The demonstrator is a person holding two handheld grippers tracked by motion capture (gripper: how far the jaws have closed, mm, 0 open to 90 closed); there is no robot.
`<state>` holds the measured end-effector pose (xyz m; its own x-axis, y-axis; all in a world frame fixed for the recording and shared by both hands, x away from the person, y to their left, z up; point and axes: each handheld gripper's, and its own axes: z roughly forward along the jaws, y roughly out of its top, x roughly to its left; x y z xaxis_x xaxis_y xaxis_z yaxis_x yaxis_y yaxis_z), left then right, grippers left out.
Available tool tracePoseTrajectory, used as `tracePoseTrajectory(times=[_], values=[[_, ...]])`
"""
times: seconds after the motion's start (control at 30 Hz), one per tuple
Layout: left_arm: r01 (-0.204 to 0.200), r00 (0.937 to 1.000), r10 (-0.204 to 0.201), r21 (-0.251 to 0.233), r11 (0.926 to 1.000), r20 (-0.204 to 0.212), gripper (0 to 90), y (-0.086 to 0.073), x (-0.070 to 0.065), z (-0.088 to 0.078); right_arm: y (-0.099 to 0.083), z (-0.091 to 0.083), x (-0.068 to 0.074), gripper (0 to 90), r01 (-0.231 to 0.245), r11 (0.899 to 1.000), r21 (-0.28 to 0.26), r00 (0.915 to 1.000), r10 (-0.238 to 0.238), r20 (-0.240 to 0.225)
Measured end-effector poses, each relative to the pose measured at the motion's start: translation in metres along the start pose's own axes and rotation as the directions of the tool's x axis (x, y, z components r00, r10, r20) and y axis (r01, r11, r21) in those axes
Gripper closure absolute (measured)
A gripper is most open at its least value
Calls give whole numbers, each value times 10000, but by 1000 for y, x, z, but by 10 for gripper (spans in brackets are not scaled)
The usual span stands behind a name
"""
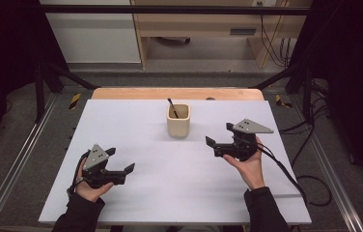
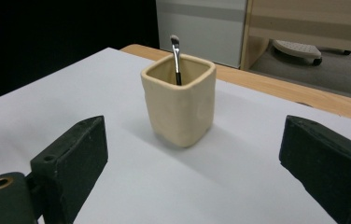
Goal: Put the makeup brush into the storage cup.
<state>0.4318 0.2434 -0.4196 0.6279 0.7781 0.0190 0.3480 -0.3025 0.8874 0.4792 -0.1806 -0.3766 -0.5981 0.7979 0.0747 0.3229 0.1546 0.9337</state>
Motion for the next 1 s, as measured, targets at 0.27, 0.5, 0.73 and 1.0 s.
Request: tracePoseTrajectory(times=[0.27,0.5,0.73,1.0], values=[[50,10000,-50,-15,10000,28,101,-1,1,0,-18,-22,-9,45,-359,9994,-24,9991,360,221],[37,10000,-37,18,10000,22,100,-3,2,-1,-30,-35,-12,33,-454,9989,-67,9986,456,284],[110,9999,-110,-7,9999,29,100,-4,4,-2,-45,-46,-15,23,-529,9986,-23,9981,529,306],[165,9999,-165,22,9999,13,100,-6,5,-2,-60,-51,-22,32,-484,9983,322,9978,469,478]])
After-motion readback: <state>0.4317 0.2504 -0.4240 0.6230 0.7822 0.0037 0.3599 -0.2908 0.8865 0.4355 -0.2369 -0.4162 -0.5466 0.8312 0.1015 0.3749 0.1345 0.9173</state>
